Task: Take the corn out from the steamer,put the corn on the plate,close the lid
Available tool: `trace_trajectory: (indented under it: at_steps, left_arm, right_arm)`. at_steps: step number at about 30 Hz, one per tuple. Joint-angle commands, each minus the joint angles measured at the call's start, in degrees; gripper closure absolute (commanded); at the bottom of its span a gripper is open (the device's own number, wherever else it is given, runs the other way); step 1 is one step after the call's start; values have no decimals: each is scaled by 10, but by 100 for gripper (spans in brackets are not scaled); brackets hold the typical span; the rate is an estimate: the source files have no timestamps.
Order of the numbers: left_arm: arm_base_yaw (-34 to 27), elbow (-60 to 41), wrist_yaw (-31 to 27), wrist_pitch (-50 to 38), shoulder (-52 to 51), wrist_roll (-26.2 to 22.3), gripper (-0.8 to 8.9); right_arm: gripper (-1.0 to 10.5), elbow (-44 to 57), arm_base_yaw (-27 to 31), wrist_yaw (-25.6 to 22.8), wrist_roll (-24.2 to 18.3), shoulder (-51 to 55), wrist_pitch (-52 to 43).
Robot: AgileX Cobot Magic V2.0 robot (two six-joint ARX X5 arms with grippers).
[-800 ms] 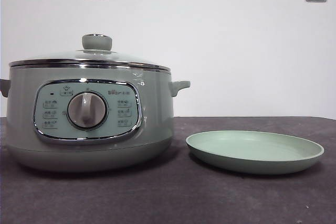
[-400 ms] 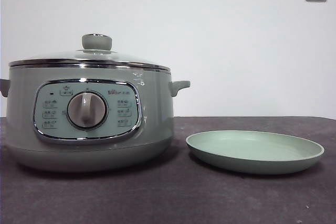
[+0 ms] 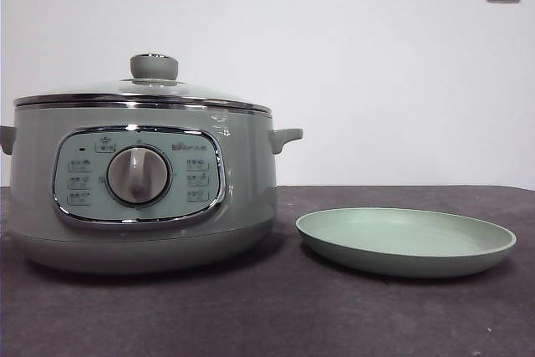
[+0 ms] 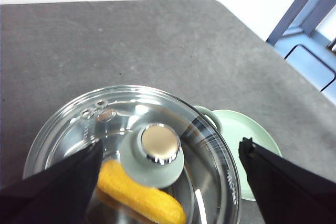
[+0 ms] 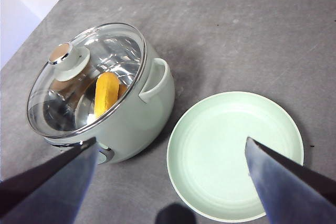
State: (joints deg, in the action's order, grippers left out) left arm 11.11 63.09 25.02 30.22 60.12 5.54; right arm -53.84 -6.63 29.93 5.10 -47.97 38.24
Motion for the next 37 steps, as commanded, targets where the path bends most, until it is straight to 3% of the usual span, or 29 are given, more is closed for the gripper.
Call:
trace_trajectory:
  at_steps: [1, 13, 25, 33, 37]
  left_arm:
    - [30, 23, -40, -1, 37, -21, 377]
    - [113, 56, -176, -1, 155, -47, 378]
    - [137, 56, -192, 21, 212, -48, 385]
    - [137, 56, -193, 25, 212, -67, 823]
    - [137, 56, -192, 1, 212, -73, 822]
  right_arm:
    - [480, -1, 1, 0, -4, 0, -1]
    - [480, -1, 1, 0, -4, 0, 3]
    - [480, -1, 1, -3, -5, 0, 13]
    - [482, -1, 1, -3, -4, 0, 13]
    - [482, -1, 1, -2, -4, 0, 13]
